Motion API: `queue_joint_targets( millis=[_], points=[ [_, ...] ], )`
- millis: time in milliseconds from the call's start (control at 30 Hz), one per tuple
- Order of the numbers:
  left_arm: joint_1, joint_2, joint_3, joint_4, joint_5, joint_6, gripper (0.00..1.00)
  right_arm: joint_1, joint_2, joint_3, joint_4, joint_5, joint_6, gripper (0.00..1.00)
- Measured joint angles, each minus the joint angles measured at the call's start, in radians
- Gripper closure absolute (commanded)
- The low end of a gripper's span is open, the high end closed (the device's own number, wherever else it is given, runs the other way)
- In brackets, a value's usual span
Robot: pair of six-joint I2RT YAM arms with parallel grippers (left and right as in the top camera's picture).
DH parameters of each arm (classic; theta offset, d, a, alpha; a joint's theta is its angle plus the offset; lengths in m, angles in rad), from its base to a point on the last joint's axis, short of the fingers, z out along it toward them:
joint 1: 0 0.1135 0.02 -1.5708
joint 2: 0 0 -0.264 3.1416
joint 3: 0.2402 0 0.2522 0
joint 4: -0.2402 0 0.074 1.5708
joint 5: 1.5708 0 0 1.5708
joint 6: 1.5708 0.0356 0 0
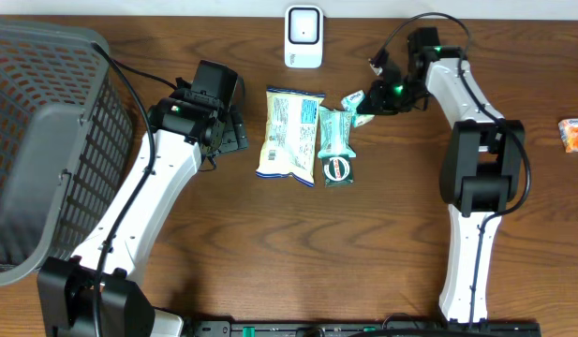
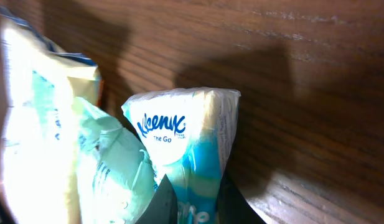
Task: Scan the item barcode
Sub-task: 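Lift the teal Kleenex pack toward the scanner with the right gripper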
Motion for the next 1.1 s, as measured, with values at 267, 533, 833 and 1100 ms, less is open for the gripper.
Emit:
queue_joint_targets(
  millis=[267, 533, 833, 1100],
  points=[
    [0.000, 0.000, 0.000, 0.000, 0.000, 0.000, 0.02, -0.092, -0.021, -0.005, -0.002, -0.219, 0.000, 0.99],
    [0.000, 0.000, 0.000, 0.000, 0.000, 0.000, 0.02, -0.148, -0.090, -0.005, -0.064, -0.571, -0.003, 0.99],
    [0.000, 0.000, 0.000, 0.000, 0.000, 0.000, 0.02, -0.056, -0.092, -0.006, -0.146, -0.791, -0.083, 0.99],
    [0.000, 0.000, 0.000, 0.000, 0.000, 0.000, 0.02, 0.024, -0.092, -0.006, -0.146, -0.847, -0.106, 0.99]
  ],
)
